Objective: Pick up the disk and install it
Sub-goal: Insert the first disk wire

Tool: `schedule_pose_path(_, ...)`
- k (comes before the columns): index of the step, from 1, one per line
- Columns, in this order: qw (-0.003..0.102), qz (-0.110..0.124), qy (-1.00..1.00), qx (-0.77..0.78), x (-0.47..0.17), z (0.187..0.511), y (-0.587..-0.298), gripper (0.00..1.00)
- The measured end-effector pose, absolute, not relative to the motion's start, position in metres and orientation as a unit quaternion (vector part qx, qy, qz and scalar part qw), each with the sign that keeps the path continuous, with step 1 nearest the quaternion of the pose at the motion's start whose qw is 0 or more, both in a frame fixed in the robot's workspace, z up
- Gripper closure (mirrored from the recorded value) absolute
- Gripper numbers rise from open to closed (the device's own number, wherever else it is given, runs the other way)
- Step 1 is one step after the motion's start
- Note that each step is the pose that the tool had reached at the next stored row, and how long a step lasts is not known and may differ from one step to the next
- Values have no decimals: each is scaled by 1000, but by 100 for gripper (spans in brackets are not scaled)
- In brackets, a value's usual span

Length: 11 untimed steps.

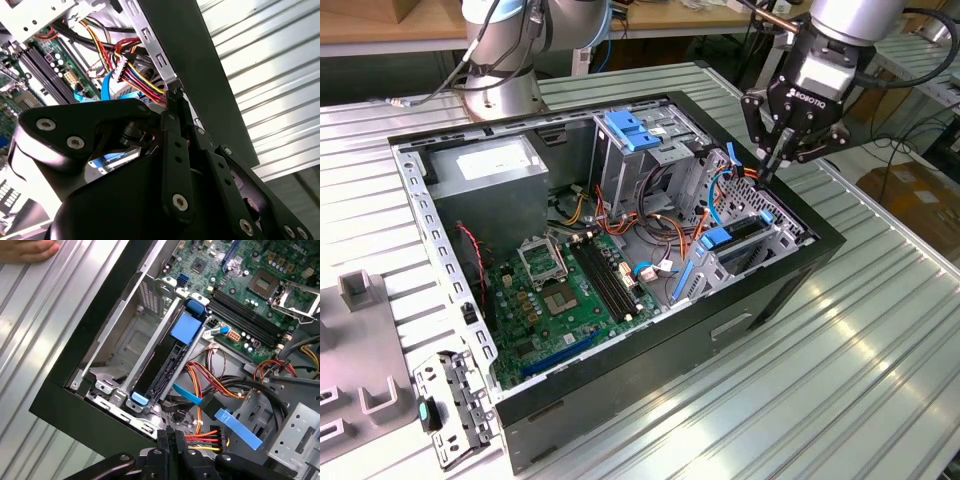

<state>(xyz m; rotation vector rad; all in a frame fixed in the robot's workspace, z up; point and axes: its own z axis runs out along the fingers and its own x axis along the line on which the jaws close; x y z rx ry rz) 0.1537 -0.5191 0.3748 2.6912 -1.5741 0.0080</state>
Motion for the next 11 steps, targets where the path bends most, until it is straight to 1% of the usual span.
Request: schedule_pose_path(11,12,2,-558,830,148,373,-519,84)
